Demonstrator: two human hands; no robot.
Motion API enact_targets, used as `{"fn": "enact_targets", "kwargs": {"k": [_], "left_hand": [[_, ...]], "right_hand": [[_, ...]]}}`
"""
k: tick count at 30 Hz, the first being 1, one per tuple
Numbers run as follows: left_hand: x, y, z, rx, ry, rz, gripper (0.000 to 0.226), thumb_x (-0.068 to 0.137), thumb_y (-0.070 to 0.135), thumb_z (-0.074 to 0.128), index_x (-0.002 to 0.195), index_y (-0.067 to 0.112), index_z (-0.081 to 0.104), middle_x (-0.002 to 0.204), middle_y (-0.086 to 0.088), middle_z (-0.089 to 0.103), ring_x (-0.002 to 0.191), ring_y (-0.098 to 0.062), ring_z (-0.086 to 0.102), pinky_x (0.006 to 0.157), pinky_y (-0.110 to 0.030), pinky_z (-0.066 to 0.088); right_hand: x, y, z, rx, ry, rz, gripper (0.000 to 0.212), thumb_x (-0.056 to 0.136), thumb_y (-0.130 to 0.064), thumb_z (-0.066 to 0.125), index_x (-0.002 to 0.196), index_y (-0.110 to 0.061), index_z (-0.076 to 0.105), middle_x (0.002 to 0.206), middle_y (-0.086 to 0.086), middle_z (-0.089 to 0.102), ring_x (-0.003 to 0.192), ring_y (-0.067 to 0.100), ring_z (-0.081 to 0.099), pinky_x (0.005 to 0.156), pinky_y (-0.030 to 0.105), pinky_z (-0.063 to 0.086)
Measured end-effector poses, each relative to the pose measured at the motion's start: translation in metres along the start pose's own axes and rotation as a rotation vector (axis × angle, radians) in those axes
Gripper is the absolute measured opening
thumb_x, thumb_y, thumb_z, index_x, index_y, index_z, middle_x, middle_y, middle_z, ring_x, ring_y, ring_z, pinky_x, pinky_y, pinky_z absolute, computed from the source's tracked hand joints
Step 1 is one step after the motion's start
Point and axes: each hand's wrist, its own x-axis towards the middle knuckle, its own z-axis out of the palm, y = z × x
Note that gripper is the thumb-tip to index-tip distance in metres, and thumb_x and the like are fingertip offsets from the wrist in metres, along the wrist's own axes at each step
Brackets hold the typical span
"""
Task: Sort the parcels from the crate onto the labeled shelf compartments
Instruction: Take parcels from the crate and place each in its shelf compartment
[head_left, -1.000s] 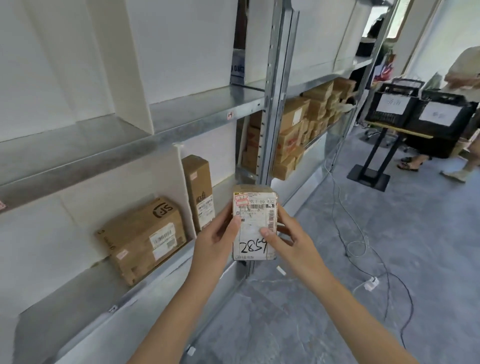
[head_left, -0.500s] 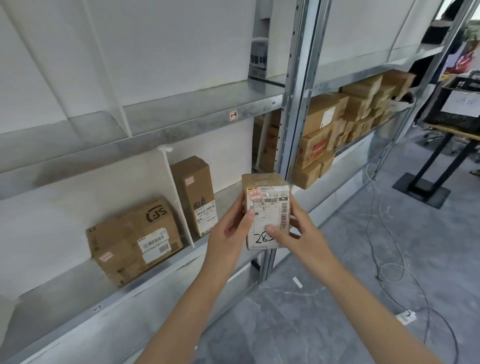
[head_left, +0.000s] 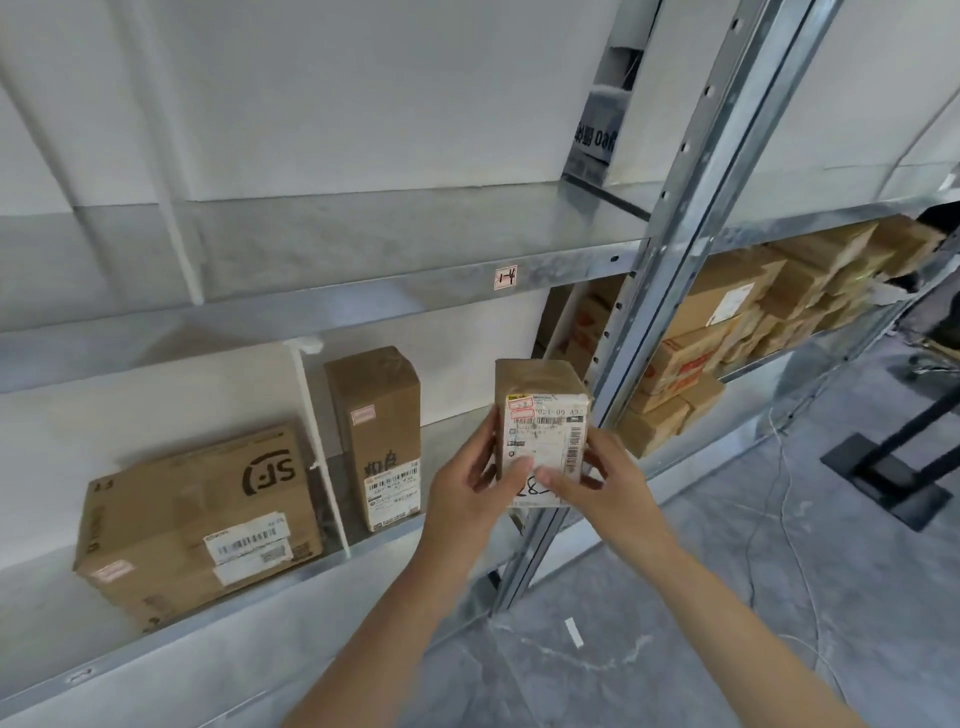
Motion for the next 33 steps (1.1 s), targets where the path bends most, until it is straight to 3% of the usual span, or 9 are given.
{"fn": "enact_targets", "kwargs": {"k": [6, 12, 17, 20, 23, 27, 30, 33], "left_hand": [[0.034, -0.021, 0.003, 0.027, 0.088, -0.044, 0.056, 0.091, 0.017, 0.069, 0.143, 0.029, 0.050, 0.125, 0.017, 0.066, 0.112, 0.003, 0.063, 0.083, -0.012, 0.052], [0.061, -0.041, 0.017, 0.040, 0.202, -0.073, 0.059, 0.090, 0.015, 0.071, 0.144, 0.026, 0.050, 0.127, 0.011, 0.067, 0.116, -0.004, 0.063, 0.088, -0.018, 0.054], [0.075, -0.055, 0.033, 0.076, 0.292, -0.125, 0.060, 0.090, 0.015, 0.071, 0.144, 0.028, 0.049, 0.124, 0.013, 0.068, 0.112, 0.000, 0.064, 0.086, -0.015, 0.053], [0.087, -0.068, 0.040, 0.157, 0.340, -0.144, 0.061, 0.090, 0.021, 0.071, 0.145, 0.032, 0.047, 0.125, 0.017, 0.067, 0.113, 0.002, 0.063, 0.093, -0.021, 0.054], [0.091, -0.082, 0.047, 0.183, 0.388, -0.170, 0.057, 0.091, 0.020, 0.070, 0.143, 0.032, 0.050, 0.121, 0.018, 0.069, 0.109, 0.003, 0.065, 0.087, -0.016, 0.054], [0.091, -0.100, 0.057, 0.142, 0.456, -0.209, 0.045, 0.090, 0.005, 0.068, 0.130, 0.025, 0.060, 0.104, 0.023, 0.073, 0.098, 0.004, 0.068, 0.076, -0.011, 0.052], [0.093, -0.118, 0.057, 0.116, 0.509, -0.231, 0.043, 0.088, -0.002, 0.067, 0.123, 0.023, 0.062, 0.108, 0.011, 0.075, 0.103, -0.009, 0.070, 0.079, -0.018, 0.055], [0.097, -0.129, 0.056, 0.120, 0.527, -0.233, 0.051, 0.088, -0.005, 0.066, 0.133, 0.017, 0.057, 0.117, 0.006, 0.072, 0.111, -0.012, 0.067, 0.086, -0.022, 0.055]], "right_hand": [[0.048, 0.037, 0.009, 0.000, -0.084, -0.007, 0.057, 0.083, -0.030, 0.078, 0.135, -0.028, 0.054, 0.125, -0.006, 0.057, 0.111, 0.002, 0.059, 0.090, 0.013, 0.052], [0.099, 0.072, 0.008, 0.071, -0.262, -0.012, 0.056, 0.085, -0.032, 0.077, 0.134, -0.036, 0.052, 0.133, -0.003, 0.059, 0.118, 0.011, 0.060, 0.099, 0.033, 0.054], [0.133, 0.096, 0.007, 0.059, -0.382, 0.037, 0.059, 0.080, -0.040, 0.078, 0.130, -0.046, 0.049, 0.137, -0.008, 0.055, 0.122, 0.012, 0.058, 0.102, 0.041, 0.052], [0.155, 0.109, 0.007, 0.063, -0.465, 0.042, 0.054, 0.081, -0.036, 0.079, 0.125, -0.045, 0.048, 0.136, -0.008, 0.055, 0.124, 0.012, 0.057, 0.103, 0.038, 0.051], [0.168, 0.123, 0.009, 0.029, -0.544, 0.044, 0.056, 0.083, -0.034, 0.078, 0.126, -0.045, 0.044, 0.139, -0.006, 0.053, 0.126, 0.012, 0.054, 0.104, 0.036, 0.050], [0.173, 0.146, 0.017, -0.068, -0.598, -0.020, 0.066, 0.086, -0.034, 0.074, 0.140, -0.036, 0.036, 0.139, -0.002, 0.047, 0.123, 0.011, 0.053, 0.103, 0.030, 0.047], [0.176, 0.156, 0.025, -0.082, -0.605, -0.070, 0.065, 0.088, -0.023, 0.072, 0.142, -0.021, 0.035, 0.133, -0.001, 0.040, 0.120, 0.014, 0.053, 0.104, 0.032, 0.048], [0.179, 0.161, 0.032, -0.103, -0.582, -0.085, 0.065, 0.088, -0.018, 0.073, 0.141, -0.015, 0.036, 0.131, -0.001, 0.040, 0.116, 0.012, 0.053, 0.101, 0.025, 0.048]]}}
